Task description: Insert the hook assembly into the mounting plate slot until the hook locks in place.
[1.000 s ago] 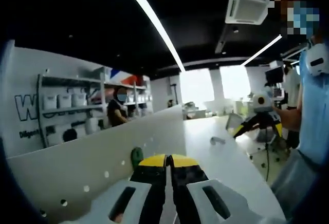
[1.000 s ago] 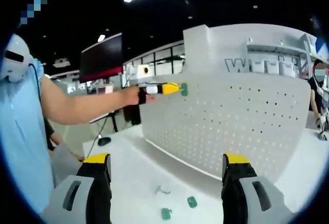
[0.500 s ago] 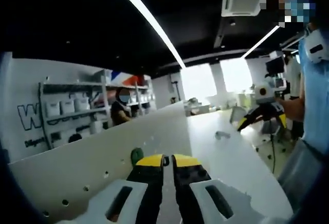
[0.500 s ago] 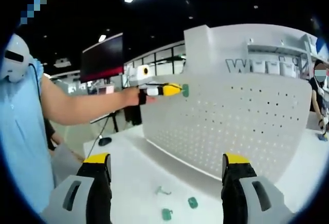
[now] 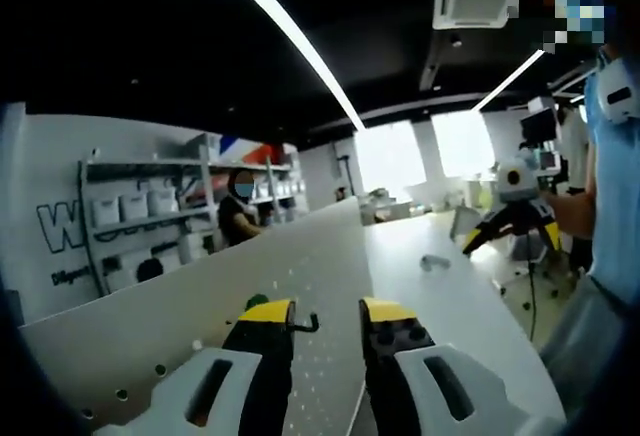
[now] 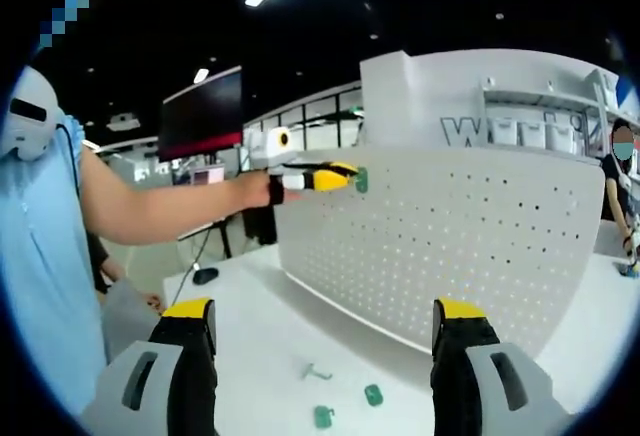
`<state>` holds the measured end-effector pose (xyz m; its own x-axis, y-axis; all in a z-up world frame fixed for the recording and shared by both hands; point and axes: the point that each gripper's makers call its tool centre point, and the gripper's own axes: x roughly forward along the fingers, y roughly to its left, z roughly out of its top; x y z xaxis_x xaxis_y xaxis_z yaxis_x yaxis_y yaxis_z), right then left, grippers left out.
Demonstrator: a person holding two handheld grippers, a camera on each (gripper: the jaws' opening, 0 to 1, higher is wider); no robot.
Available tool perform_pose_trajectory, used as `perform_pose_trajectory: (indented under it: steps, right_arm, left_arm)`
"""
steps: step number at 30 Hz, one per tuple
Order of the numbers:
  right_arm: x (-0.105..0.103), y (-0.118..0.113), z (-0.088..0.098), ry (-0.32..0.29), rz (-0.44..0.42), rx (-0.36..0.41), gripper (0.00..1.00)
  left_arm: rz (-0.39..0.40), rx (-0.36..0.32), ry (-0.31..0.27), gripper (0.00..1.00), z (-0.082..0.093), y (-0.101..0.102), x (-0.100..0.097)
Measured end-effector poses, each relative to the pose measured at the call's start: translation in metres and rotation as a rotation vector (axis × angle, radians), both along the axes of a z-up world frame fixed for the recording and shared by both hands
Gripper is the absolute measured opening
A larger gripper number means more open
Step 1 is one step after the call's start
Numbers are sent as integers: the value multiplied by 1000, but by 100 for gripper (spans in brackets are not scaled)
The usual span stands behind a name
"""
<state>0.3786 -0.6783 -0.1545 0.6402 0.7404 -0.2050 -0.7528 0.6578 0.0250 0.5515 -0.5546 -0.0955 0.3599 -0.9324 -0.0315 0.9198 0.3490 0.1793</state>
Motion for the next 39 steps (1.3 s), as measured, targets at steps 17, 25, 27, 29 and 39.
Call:
perform_pose_trajectory:
  steps: [17, 25, 27, 29, 39]
  right_arm:
    - [0, 11, 2, -12, 37, 9, 90]
    - [-1, 13, 3, -16, 44, 7, 90]
    - [-2, 13, 4, -19, 46, 7, 90]
    - [-2, 13, 4, -20, 49, 8, 90]
    - [-3, 8, 6, -28, 39, 14, 90]
  left_arm:
    - [53, 19, 4, 50, -2, 10, -24]
    - [100, 12, 24, 67, -2, 16, -35]
    - [115, 10, 32, 71, -3, 18, -38]
    - [124, 5, 38, 76, -3, 20, -41]
    - [155, -21, 62, 84, -11, 26, -70]
